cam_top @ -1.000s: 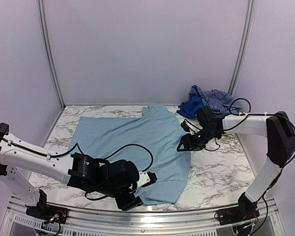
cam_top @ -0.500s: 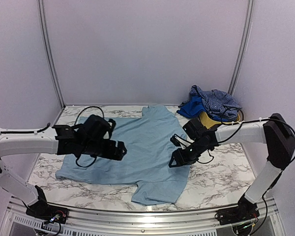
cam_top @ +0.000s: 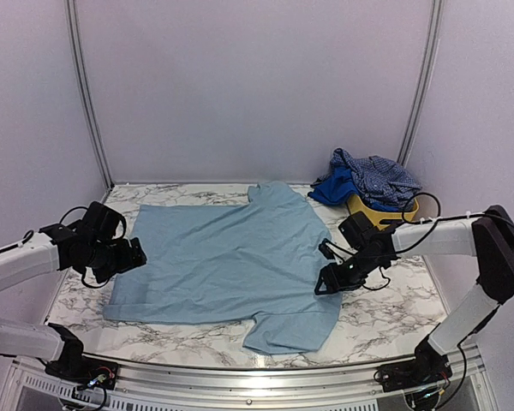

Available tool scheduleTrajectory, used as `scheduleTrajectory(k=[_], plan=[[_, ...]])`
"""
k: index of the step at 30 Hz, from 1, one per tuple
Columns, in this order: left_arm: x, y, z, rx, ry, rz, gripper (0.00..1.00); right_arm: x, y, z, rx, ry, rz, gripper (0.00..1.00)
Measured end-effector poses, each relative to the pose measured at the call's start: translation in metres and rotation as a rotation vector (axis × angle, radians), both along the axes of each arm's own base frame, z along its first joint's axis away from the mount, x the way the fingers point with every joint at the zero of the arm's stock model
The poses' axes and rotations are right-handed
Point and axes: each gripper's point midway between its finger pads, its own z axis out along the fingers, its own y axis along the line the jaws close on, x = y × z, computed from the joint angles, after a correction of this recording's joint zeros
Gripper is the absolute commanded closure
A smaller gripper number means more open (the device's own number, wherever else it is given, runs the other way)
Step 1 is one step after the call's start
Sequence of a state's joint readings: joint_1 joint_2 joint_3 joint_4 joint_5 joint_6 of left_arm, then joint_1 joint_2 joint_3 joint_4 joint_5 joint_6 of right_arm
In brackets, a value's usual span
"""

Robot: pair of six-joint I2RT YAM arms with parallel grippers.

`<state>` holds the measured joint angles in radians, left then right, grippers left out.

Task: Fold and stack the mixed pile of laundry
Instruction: Smooth out the flattened T-shirt at the center of the board.

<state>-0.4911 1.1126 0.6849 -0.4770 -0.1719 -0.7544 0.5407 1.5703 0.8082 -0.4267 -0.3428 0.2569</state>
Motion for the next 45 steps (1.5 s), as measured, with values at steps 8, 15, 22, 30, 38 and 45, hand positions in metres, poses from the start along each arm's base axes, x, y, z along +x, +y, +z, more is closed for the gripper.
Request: scheduleTrajectory(k=[8, 15, 22, 30, 38, 45], plan=[[0.086, 0.048, 0.035, 0.007, -0.014, 0.109, 0.30, 0.015, 0.022, 0.069, 0.010, -0.128, 0.040, 0.39], [0.207, 0.026, 0.028, 0.010, -0.030, -0.011, 0.58, 0.007, 0.092, 0.105, 0.106, -0.189, 0.157, 0.40], [0.274, 0.011, -0.017, 0.033, -0.003, -0.088, 0.65, -0.023, 0.132, 0.050, 0.048, -0.059, 0.251, 0.40], [0.308, 0.028, -0.077, 0.083, 0.056, -0.053, 0.65, -0.046, 0.111, 0.022, -0.007, 0.019, 0.234, 0.33], [0.353, 0.057, -0.076, 0.078, 0.006, 0.025, 0.65, -0.039, 0.070, 0.003, -0.050, 0.072, 0.143, 0.26], [0.376, 0.068, -0.075, 0.007, -0.021, 0.087, 0.57, -0.006, 0.054, 0.015, -0.032, 0.038, 0.080, 0.23]])
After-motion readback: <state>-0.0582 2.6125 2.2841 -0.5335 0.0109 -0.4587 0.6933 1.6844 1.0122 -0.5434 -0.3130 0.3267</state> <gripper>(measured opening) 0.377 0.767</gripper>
